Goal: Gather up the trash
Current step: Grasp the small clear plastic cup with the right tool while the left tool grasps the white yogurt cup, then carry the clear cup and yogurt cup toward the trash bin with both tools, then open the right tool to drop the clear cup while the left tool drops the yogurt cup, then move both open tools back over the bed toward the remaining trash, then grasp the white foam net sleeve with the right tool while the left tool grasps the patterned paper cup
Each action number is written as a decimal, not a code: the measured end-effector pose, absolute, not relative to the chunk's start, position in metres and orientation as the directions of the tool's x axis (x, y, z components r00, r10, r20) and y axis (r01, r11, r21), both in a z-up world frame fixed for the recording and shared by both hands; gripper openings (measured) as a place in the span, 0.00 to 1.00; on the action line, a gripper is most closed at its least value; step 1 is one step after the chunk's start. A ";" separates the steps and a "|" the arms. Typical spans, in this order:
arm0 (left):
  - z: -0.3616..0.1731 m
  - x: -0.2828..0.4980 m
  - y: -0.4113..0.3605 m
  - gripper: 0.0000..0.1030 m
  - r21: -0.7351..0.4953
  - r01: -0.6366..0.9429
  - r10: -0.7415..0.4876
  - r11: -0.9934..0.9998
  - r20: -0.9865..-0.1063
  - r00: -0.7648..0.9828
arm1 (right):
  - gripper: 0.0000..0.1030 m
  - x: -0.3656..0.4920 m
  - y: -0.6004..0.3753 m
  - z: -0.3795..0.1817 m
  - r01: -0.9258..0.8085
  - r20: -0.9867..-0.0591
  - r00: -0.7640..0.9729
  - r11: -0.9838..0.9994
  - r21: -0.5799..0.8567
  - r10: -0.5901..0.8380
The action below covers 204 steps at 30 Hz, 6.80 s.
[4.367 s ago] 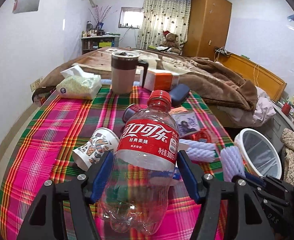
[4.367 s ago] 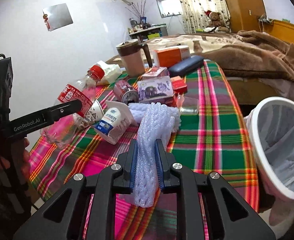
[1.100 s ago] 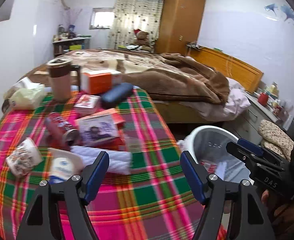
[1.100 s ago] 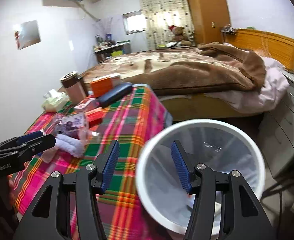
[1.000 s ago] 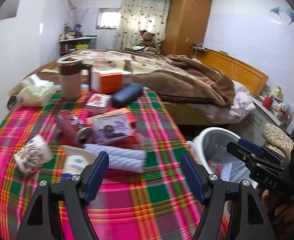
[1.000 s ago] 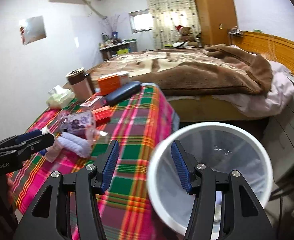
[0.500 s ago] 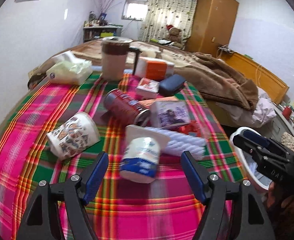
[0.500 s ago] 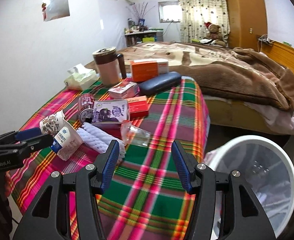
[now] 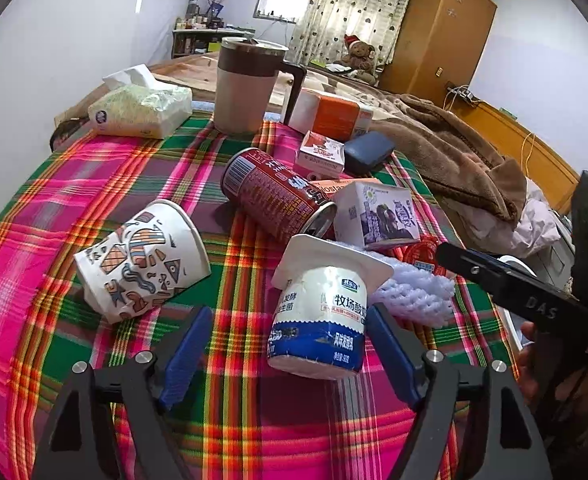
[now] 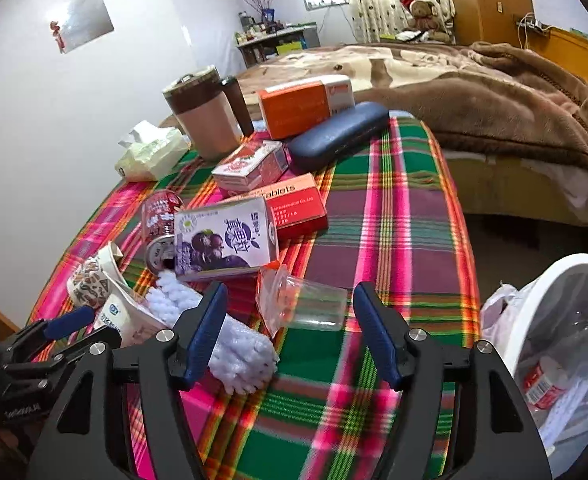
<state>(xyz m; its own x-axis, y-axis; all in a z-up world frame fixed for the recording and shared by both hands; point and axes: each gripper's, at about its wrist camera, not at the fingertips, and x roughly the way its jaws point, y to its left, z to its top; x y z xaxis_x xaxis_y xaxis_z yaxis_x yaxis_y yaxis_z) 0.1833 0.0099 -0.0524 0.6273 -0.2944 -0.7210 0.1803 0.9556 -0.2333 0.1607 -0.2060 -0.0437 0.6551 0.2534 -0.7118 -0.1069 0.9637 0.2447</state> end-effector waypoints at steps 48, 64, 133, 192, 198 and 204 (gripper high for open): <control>-0.040 0.178 0.001 0.51 -0.255 0.196 -0.320 0.947 -0.687 0.652 | 0.44 0.140 -0.216 -0.034 -0.071 -0.691 0.685 0.965 0.252 0.230; 0.008 0.140 -0.024 0.51 -0.217 0.273 -0.348 0.937 -0.604 0.717 | 0.44 0.097 -0.242 0.004 -0.047 -0.596 0.778 0.965 0.260 0.198; -0.005 0.130 -0.265 0.58 -0.183 0.642 -0.585 0.744 -0.644 0.494 | 0.65 0.031 -0.406 -0.030 0.333 -0.708 0.685 0.938 0.093 -0.173; -0.016 0.177 0.083 0.73 -0.140 0.140 -0.197 0.980 -0.659 0.726 | 0.65 0.132 -0.152 -0.030 -0.256 -0.707 0.659 0.961 0.108 0.255; -0.036 0.203 0.105 0.76 -0.138 0.115 -0.179 0.984 -0.705 0.687 | 0.65 0.146 -0.130 -0.046 -0.302 -0.751 0.615 0.952 0.056 0.239; -0.046 0.225 0.102 0.79 -0.109 0.187 -0.206 0.976 -0.726 0.656 | 0.65 0.153 -0.121 -0.055 -0.326 -0.775 0.587 0.945 0.039 0.234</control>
